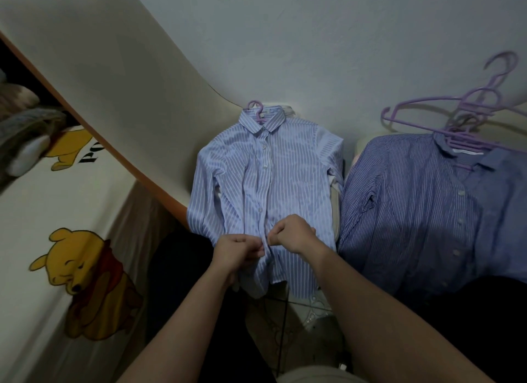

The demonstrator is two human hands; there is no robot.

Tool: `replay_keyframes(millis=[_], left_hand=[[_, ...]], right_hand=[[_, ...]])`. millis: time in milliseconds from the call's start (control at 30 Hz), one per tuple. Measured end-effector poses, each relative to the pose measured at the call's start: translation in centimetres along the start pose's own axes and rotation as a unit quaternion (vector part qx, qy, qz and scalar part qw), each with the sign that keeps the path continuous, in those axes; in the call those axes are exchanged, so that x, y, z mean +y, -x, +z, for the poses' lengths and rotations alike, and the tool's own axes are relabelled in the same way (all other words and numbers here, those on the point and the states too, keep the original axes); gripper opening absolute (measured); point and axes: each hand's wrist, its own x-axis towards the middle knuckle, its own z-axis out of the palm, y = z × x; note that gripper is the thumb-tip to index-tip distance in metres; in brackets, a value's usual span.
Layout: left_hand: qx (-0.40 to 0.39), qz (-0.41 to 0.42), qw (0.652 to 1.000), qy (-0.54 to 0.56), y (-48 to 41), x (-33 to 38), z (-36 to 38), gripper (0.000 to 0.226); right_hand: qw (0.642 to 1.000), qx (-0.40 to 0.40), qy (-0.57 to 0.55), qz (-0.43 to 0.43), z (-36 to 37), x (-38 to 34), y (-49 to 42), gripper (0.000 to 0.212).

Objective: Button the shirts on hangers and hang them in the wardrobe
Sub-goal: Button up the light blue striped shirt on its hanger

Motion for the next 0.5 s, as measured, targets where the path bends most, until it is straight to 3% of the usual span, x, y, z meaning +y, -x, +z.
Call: replay_keyframes(millis=[167,367,500], left_hand=[[0.026,0.006,0.999,0.019,-0.12,-0.15,0.42,0.001],[0.041,0.045,0.998,-0.015,-0.59,-0.75,0.72,0.013],[0.045,0.066,0.996,-0.031,-0.6,-0.8,0.7,0.014]], right_hand=[[1.0,0.013,-0.012,0.006,0.34,0.12,0.11,0.014],[0.999,0.001,-0.037,0.012,-0.12,-0.32,0.25,0.055],[1.0,0.022,0.015,0.014,0.33,-0.44,-0.06,0.056]])
